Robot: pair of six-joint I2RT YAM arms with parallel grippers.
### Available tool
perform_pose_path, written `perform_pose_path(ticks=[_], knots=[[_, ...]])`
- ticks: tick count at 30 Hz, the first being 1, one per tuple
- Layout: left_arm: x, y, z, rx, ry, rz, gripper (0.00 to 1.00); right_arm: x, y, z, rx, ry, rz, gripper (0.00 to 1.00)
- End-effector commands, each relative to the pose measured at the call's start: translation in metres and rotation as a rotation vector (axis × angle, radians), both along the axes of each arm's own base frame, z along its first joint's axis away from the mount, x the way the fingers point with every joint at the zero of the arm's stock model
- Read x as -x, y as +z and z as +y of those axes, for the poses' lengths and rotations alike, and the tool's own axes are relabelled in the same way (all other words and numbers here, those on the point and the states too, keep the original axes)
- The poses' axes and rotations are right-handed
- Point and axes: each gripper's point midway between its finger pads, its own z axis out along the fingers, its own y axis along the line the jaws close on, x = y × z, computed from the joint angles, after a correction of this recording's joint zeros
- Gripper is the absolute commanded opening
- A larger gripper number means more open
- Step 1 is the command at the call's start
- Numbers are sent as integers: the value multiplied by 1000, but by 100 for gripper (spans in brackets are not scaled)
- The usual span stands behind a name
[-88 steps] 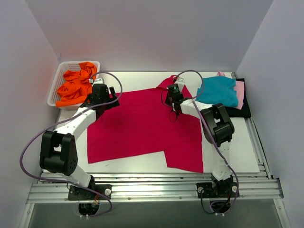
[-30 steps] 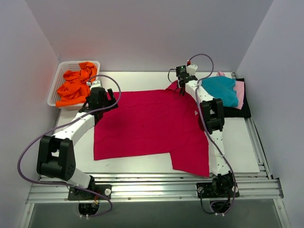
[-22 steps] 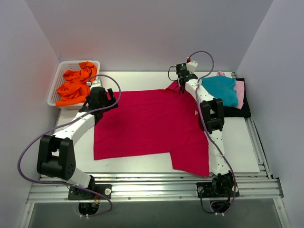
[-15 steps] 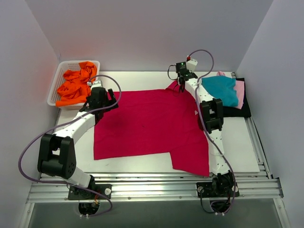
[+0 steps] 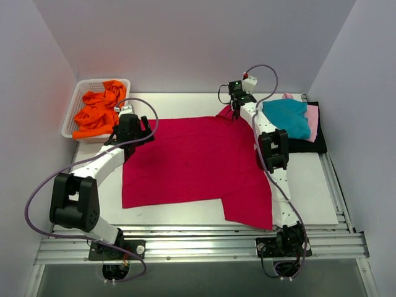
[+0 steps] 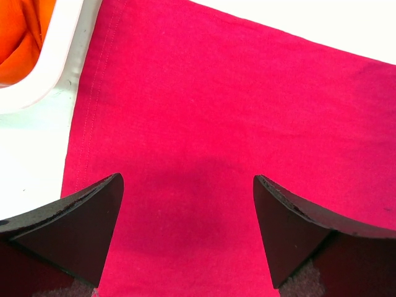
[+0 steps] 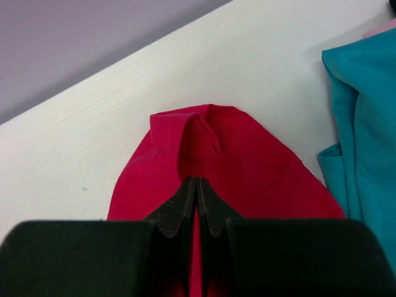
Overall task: Fold and stack the t-shirts
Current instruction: Flatten out the tshirt
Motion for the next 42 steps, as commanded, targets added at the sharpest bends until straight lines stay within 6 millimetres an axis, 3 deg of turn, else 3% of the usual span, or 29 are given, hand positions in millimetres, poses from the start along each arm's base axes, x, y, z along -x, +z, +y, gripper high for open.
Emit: perform_pose_path(ticks=[1, 13, 20, 21, 22, 23, 24, 25, 29, 34, 35, 36, 39, 41, 42], knots=[[-15, 14, 1, 13, 14, -65, 95, -3, -2, -12, 24, -35, -2, 0], [-15, 15, 1, 11, 13, -65, 95, -13, -19, -8, 6, -29, -13, 0], [-9, 28, 3, 9, 18, -89, 95, -26, -29, 2, -39, -3, -47, 0], [-8, 29, 3, 7, 18, -89, 95, -28, -33, 4, -43, 14, -47, 8], [-8, 30, 4, 3, 22, -93, 95, -35, -29, 11, -73, 44, -78, 31], [-7, 33, 4, 2, 23, -99, 95, -41, -23, 17, -86, 54, -115, 93], [-7, 34, 5, -1, 25, -99, 95, -45, -20, 21, -93, 71, -135, 100], [-7, 34, 5, -3, 26, -99, 95, -48, -18, 28, -110, 105, -146, 100], [-6, 34, 5, -6, 27, -105, 95, -64, 23, 60, -162, 216, -274, 100], [-8, 31, 3, -5, 23, -101, 95, -60, 120, 104, -123, 300, -518, 100], [-8, 30, 2, -5, 21, -100, 95, -58, 135, 107, -105, 307, -553, 100], [-9, 30, 2, -6, 19, -100, 95, -57, 163, 108, -111, 297, -622, 100], [-9, 30, 1, -9, 20, -97, 95, -52, 209, 108, -115, 276, -733, 100], [-9, 31, 0, -7, 17, -100, 95, -48, 229, 102, -104, 257, -764, 100], [-9, 31, 1, -8, 17, -98, 95, -46, 229, 93, -82, 210, -756, 100]])
